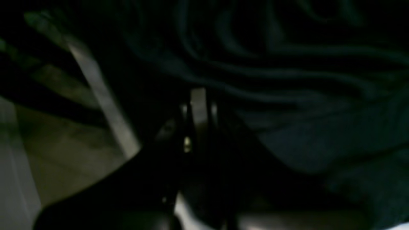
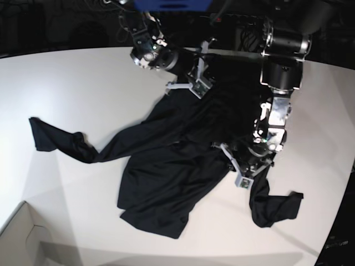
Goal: Layout the t-shirt on the table in an organized manner, then fold the t-shirt properly
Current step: 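Grasp the shirt's collar edge with both grippers and pull it taut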
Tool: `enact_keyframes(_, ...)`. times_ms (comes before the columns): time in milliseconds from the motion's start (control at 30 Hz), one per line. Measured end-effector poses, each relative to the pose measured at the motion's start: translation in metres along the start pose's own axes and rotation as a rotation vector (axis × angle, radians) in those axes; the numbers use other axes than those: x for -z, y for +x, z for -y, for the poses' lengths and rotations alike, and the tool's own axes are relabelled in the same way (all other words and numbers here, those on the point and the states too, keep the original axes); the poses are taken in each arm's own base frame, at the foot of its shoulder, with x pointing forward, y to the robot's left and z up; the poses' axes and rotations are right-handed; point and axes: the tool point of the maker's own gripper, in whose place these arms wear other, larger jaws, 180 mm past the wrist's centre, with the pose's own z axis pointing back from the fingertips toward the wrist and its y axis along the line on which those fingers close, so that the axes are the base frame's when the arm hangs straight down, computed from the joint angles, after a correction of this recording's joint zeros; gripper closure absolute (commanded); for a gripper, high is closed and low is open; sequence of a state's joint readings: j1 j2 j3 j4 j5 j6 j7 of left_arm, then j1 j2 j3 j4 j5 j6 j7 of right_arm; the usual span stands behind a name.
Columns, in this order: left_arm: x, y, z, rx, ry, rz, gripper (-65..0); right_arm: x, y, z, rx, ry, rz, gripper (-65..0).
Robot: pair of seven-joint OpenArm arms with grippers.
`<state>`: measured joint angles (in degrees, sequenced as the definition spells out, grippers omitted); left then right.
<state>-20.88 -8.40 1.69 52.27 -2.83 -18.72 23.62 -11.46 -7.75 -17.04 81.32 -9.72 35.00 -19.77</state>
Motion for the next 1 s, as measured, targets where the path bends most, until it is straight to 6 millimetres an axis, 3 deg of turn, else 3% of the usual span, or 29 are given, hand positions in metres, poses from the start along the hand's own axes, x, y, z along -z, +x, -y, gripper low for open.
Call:
enact_keyframes(267,-0.019,-0.024,-0.045,0.006,0.073,0.002,-6.8,-0.048,-0.013,0.109,0.056,-0.228,0.033,0.0)
enact_keyframes(367,-0.023,-0.032,-0.051,0.005,0.083,0.015,-6.7,-0.071,-0.021,0.151,0.072,-0.333,0.026,0.0)
enact_keyframes(633,-0.054,-0.066,-0.080,-0.171,0.158,0.062,-6.7,-0.110,-0.032,0.233,0.168,-0.472,0.060,0.0)
enact_keyframes(733,-0.071,-0.079,-0.077,-0.174,0.187,0.054,-6.7,-0.124,-0.034,0.260,0.197,-0.523,0.060,0.0)
enact_keyframes(833,-0.091,-0.090,-0.075,-0.159,0.228,0.026,-6.8,-0.152,-0.039,0.295,0.199,-0.624,0.018,0.0)
enact_keyframes(900,-0.098,-0.088,-0.062,-0.136,0.226,-0.002,-6.8,-0.166,-0.040,0.310,0.189,-0.669,-0.019,0.0)
enact_keyframes(1000,-0.104,-0.071,-0.038,-0.115,0.196,-0.019,-6.9,-0.173,-0.034,0.314,0.162,-0.698,-0.057,0.0)
